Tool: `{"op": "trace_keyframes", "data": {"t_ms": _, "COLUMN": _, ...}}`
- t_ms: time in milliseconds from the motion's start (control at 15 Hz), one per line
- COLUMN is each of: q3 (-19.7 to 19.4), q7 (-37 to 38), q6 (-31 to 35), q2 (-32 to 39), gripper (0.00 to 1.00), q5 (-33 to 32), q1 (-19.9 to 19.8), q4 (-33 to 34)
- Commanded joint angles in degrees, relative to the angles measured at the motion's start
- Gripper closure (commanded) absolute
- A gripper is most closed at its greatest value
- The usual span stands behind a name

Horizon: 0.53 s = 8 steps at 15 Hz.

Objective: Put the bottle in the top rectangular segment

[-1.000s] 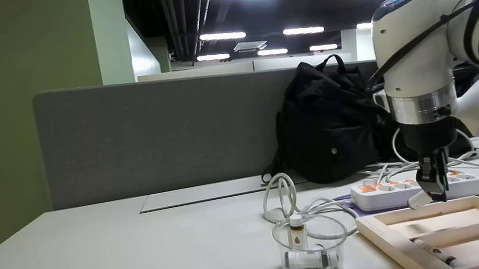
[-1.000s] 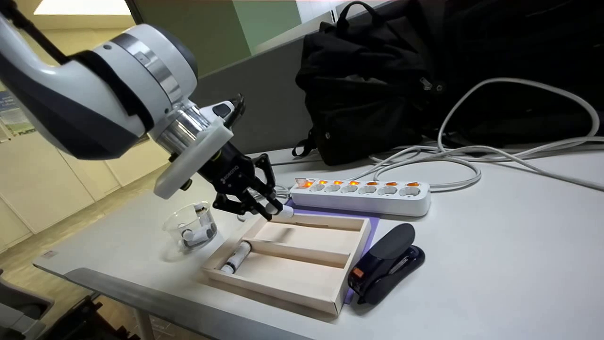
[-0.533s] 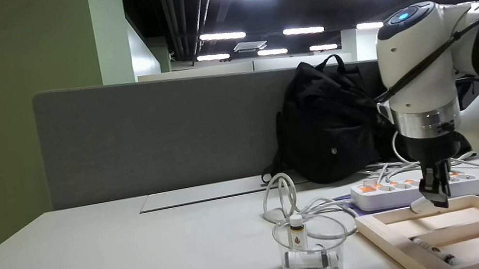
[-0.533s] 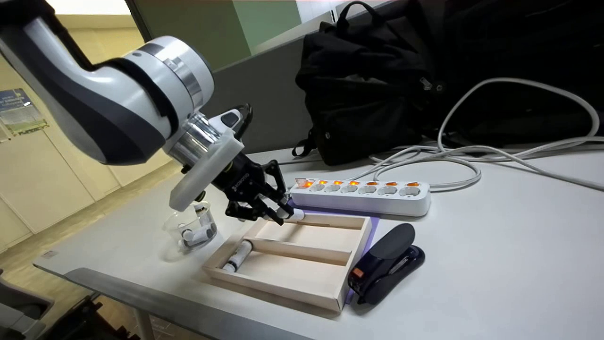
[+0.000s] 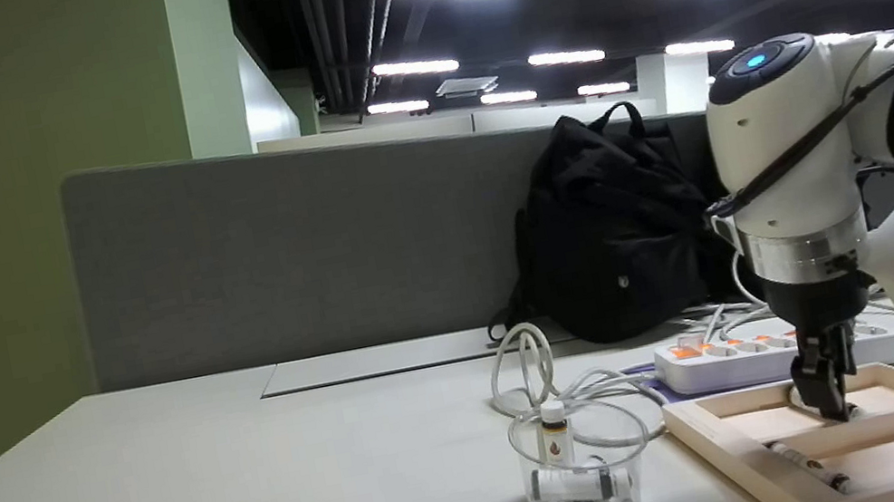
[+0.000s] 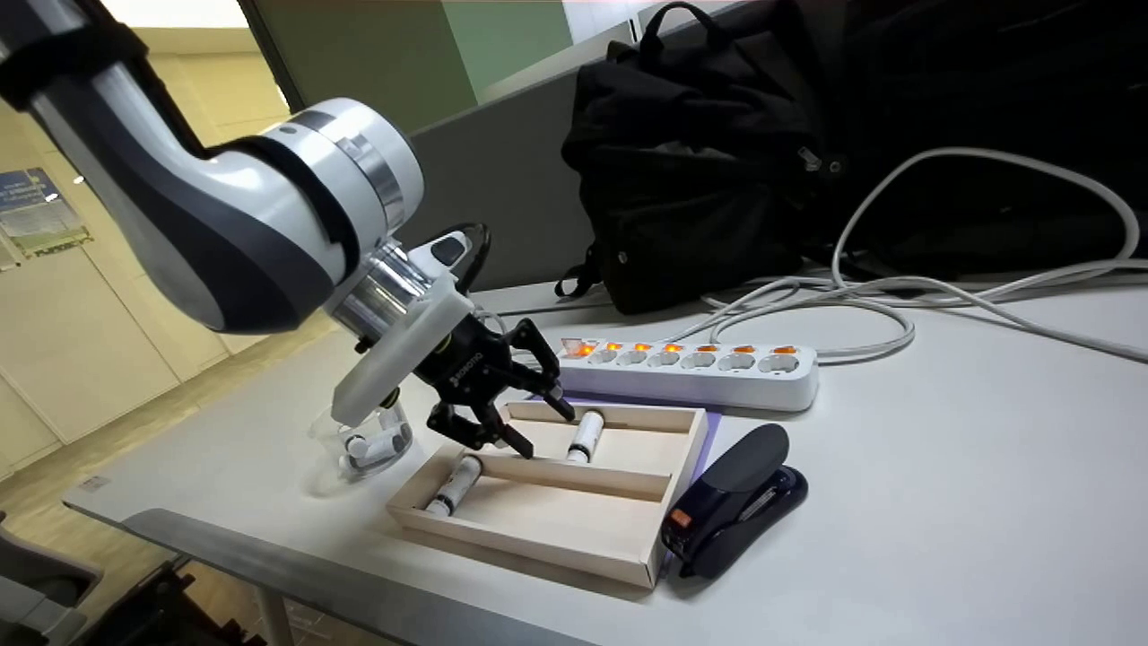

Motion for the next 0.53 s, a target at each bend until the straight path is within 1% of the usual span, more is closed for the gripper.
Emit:
{"op": "trace_keyframes", "data": {"t_ms": 0, "q3": 0.1, "q7": 0.3, "q6": -0.3, "q2": -1.1, "gripper": 0.08, "q5": 1.1, "q1": 0.1, "q4": -0.5}}
{"op": "trace_keyframes", "data": {"t_ms": 67, "q3": 0.2, "q7": -2.1, "q6": -0.1, "q2": -1.5, "gripper": 0.02, "q5": 3.9, "q1": -0.2, "q4": -1.1}}
{"op": "trace_keyframes", "data": {"t_ms": 133, "q3": 0.8, "q7": -8.4, "q6": -0.2, "q2": -2.2, "gripper": 0.01, "q5": 10.8, "q1": -0.6, "q4": -2.4}}
{"op": "trace_keyframes", "data": {"t_ms": 200, "q3": 3.1, "q7": -13.2, "q6": -1.8, "q2": -2.8, "gripper": 0.0, "q5": 16.5, "q1": -2.5, "q4": -3.4}}
{"op": "trace_keyframes", "data": {"t_ms": 267, "q3": 0.8, "q7": -7.3, "q6": -0.3, "q2": -0.2, "gripper": 0.07, "q5": 10.4, "q1": -0.3, "q4": -0.9}}
{"op": "trace_keyframes", "data": {"t_ms": 333, "q3": 1.6, "q7": -10.8, "q6": -0.7, "q2": -0.4, "gripper": 0.0, "q5": 14.1, "q1": -0.8, "q4": -1.5}}
{"op": "trace_keyframes", "data": {"t_ms": 467, "q3": 2.4, "q7": -12.2, "q6": -1.0, "q2": -0.9, "gripper": 0.0, "q5": 15.7, "q1": -1.4, "q4": -2.1}}
